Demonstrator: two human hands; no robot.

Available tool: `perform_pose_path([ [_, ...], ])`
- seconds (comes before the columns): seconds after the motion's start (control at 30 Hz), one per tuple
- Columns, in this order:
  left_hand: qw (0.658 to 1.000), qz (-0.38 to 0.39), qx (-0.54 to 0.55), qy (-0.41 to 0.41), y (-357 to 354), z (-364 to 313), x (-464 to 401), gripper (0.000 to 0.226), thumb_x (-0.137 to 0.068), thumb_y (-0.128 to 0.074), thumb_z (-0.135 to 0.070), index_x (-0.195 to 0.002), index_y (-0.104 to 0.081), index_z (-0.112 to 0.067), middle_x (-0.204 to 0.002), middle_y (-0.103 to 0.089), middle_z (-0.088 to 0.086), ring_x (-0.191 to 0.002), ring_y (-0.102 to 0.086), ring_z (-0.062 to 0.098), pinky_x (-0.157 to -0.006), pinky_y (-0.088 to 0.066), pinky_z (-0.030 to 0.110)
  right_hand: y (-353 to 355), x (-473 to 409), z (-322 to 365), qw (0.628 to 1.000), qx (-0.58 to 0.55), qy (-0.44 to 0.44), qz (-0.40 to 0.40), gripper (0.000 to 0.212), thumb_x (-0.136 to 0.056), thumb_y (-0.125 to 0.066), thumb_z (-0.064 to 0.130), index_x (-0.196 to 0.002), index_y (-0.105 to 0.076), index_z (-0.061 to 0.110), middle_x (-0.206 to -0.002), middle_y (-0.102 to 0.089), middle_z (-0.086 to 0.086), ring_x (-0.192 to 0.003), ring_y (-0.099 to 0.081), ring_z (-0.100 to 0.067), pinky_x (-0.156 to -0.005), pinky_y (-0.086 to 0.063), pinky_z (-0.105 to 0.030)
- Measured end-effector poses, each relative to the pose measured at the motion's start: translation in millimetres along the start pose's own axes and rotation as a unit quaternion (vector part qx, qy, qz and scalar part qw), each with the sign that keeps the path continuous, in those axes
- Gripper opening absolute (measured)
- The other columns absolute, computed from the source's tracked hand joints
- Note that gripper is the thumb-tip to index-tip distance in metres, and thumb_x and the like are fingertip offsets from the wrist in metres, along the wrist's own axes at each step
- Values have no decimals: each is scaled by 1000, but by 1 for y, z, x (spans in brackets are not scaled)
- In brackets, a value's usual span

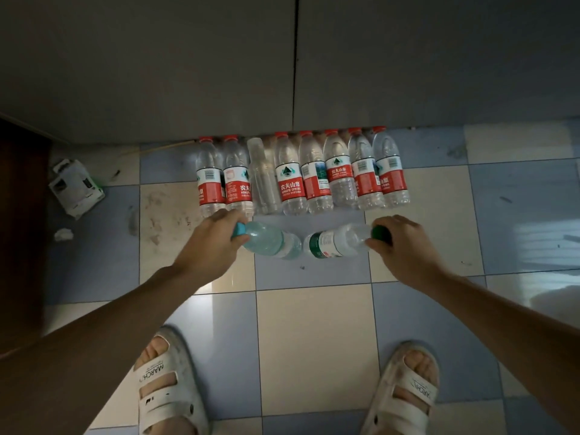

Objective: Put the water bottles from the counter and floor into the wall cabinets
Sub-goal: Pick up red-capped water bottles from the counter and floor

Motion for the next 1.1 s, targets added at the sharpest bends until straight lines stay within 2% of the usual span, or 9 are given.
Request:
perform_pose_path([
  [0.07,999,-1,-25,-27,-10,-13,-4,23,-96,-63,-23,-117,-59,-15,-123,-59,5,-106,-56,22,-91,-48,35,-12,-7,13,1000,-1,23,4,14,-92,-71,23,-97,-62,12,-94,-58,1,-74,-52,-7,-65,-37,-12],
  [0.1,999,-3,-33,-42,-14,-20,-6,24,-96,-64,-24,-118,-59,-15,-123,-57,4,-107,-55,21,-91,-46,33,-18,-10,19,999,-1,32,4,17,-92,-71,23,-100,-62,12,-97,-59,1,-78,-55,-9,-69,-40,-12],
  [0.27,993,1,-64,-98,-30,-49,-20,30,-89,-73,-20,-117,-63,-13,-114,-49,1,-101,-56,23,-85,-43,27,-26,-18,35,998,7,46,-32,30,-89,-74,25,-110,-60,10,-110,-65,-8,-93,-63,-23,-83,-55,-34],
  [0.43,991,45,-70,-107,-43,-52,-27,35,-89,-74,-21,-122,-64,-13,-116,-48,4,-104,-56,24,-91,-52,34,-30,-18,29,998,9,46,-40,36,-88,-75,28,-115,-59,10,-117,-65,-9,-99,-64,-25,-86,-56,-34],
  [0.57,991,36,-58,-116,-47,-54,-24,40,-87,-76,-24,-123,-64,-11,-118,-49,4,-105,-56,23,-93,-50,31,-33,-21,25,998,-19,35,-51,42,-85,-78,31,-118,-59,13,-120,-63,-6,-102,-63,-24,-88,-57,-37],
  [0.73,997,17,-9,-70,-60,-38,-23,64,-82,-80,-34,-137,-51,-16,-134,-48,2,-117,-54,20,-97,-53,38,-52,-14,-9,988,-130,-72,-46,76,-79,-83,35,-142,-41,23,-128,-54,-2,-97,-60,-15,-84,-55,-32],
  [0.87,997,-18,78,24,-85,6,-28,86,-73,-87,-39,-142,-39,-25,-139,-48,-1,-121,-51,18,-100,-52,42,-87,-13,-52,970,-185,-152,-35,84,-76,-85,35,-146,-38,22,-128,-53,-4,-96,-59,-14,-74,-47,-19],
  [1.03,985,-64,146,67,-145,47,-31,83,-72,-88,-33,-141,-42,-22,-136,-51,-1,-122,-49,18,-104,-49,47,-131,-34,-76,961,-231,-146,-46,88,-77,-86,26,-149,-35,22,-141,-48,-5,-118,-55,-22,-99,-51,-41],
  [1.1,972,-100,194,84,-160,58,-35,81,-71,-90,-30,-138,-45,-21,-131,-54,-3,-120,-51,18,-103,-50,45,-142,-44,-77,958,-252,-122,-68,87,-77,-86,24,-148,-37,22,-141,-50,-3,-121,-53,-21,-101,-49,-39],
])
Point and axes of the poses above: each hand's wrist, its own x-axis away from the middle knuckle, its own y-axis out of the back of the hand, z = x × y, the point moved 8 cm from there along -x, towards the middle knuckle
